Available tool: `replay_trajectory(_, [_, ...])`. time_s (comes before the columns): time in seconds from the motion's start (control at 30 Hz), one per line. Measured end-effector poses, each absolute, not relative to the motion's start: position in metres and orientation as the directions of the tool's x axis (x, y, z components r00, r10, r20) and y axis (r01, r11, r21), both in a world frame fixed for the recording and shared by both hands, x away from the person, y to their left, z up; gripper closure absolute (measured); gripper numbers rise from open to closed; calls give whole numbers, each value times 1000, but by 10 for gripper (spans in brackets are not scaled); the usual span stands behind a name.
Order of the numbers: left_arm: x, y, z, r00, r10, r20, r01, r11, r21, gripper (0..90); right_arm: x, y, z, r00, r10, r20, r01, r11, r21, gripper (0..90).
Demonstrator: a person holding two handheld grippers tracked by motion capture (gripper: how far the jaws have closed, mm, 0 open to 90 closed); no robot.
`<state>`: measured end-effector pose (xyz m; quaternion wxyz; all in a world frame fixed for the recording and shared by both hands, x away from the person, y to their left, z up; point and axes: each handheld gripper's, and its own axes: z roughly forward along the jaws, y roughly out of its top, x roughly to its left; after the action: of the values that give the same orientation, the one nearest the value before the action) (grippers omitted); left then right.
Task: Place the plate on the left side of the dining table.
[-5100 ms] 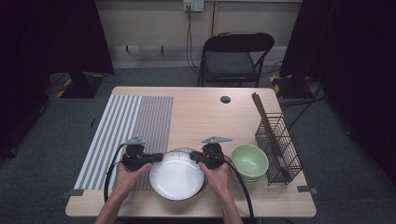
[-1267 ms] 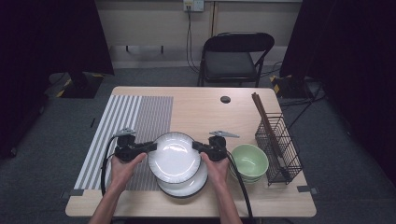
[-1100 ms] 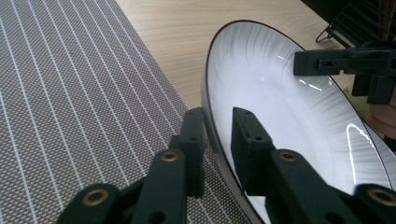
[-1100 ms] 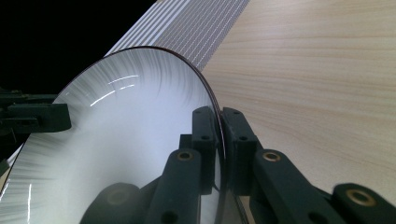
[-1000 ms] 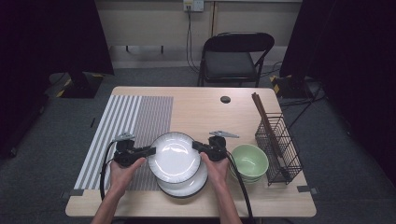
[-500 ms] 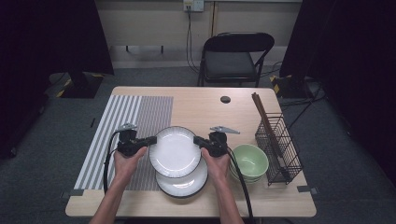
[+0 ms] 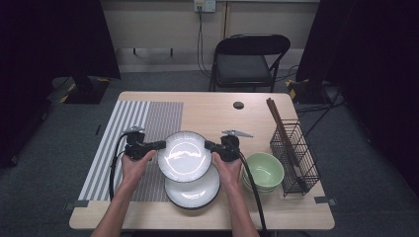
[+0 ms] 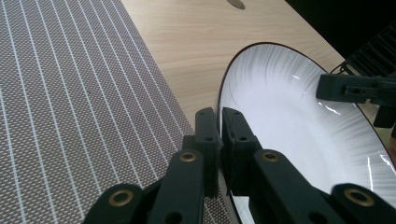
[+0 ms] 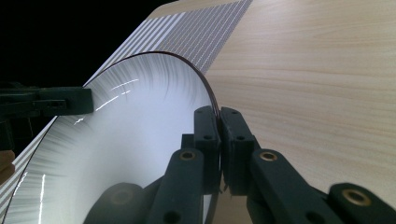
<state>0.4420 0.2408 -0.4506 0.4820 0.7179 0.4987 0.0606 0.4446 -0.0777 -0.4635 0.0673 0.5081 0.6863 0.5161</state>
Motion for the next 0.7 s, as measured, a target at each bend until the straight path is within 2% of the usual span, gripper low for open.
replay_trajectory(0.3, [425,251,-445,495,771,-400,649,-22,760,770,445,-77,-464,-471,771,427,631,-44,775,862])
replay_trajectory(0.63, [406,253,-448,505,776,-378,664,-69,744,753,444,-76,-463,-477,773,419,623,-40,781,862])
replay_trajectory(0.7, [406,254,-453,500,766,-403,669,-45,742,744,444,-76,-463,-477,773,420,622,-41,782,862])
